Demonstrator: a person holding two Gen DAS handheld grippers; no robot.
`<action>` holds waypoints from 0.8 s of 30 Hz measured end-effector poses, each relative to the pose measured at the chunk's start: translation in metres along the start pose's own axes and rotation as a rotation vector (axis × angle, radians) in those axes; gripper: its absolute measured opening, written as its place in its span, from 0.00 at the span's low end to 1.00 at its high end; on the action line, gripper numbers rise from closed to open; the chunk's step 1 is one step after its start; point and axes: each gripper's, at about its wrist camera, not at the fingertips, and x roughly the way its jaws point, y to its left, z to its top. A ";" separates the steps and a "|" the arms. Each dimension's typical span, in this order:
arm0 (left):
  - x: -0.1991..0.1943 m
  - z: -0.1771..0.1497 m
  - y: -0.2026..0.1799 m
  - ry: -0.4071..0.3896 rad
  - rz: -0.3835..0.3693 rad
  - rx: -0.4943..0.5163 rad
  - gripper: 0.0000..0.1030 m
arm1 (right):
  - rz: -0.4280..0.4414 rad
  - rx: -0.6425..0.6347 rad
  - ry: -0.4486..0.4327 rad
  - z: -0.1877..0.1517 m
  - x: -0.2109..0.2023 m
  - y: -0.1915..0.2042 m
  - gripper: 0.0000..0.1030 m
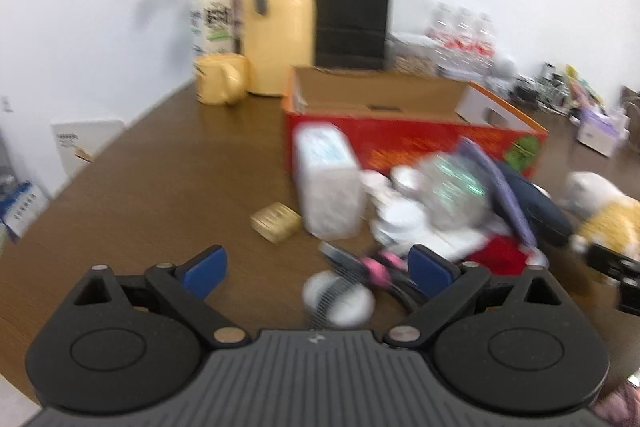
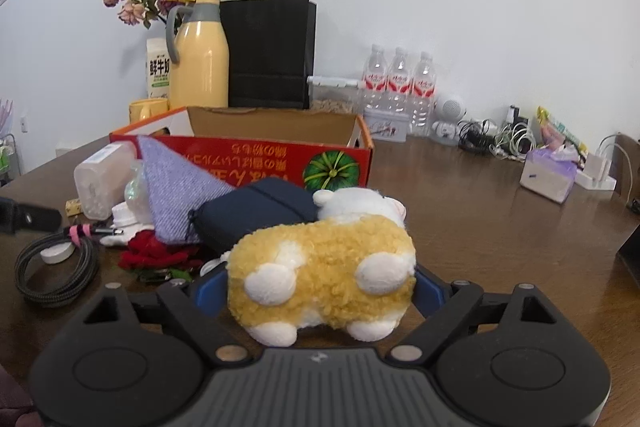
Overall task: Organize objects
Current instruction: 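Grasp the yellow-white plush sheep with the right tool while the left tool reaches the beige block, then lower the plush sheep into the box with the right tool while the left tool drops the beige block in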
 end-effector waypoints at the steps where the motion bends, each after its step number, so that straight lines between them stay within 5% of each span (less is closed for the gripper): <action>1: 0.004 0.004 0.005 -0.002 0.020 0.001 0.96 | -0.004 -0.002 -0.003 0.001 0.000 -0.001 0.87; 6: 0.029 0.017 0.025 0.022 0.095 0.043 0.79 | -0.016 -0.012 -0.010 0.006 0.002 0.000 0.87; 13: 0.063 0.022 0.029 0.083 0.017 0.138 0.75 | -0.027 -0.032 -0.017 0.015 0.010 0.006 0.87; 16: 0.077 0.020 0.030 0.116 -0.005 0.160 0.56 | -0.032 -0.037 -0.031 0.020 0.013 0.008 0.87; 20: 0.084 0.020 0.037 0.112 -0.132 0.130 0.21 | -0.034 -0.045 -0.046 0.028 0.017 0.011 0.87; 24: 0.083 0.020 0.042 0.102 -0.192 0.124 0.21 | -0.026 -0.052 -0.064 0.038 0.023 0.012 0.87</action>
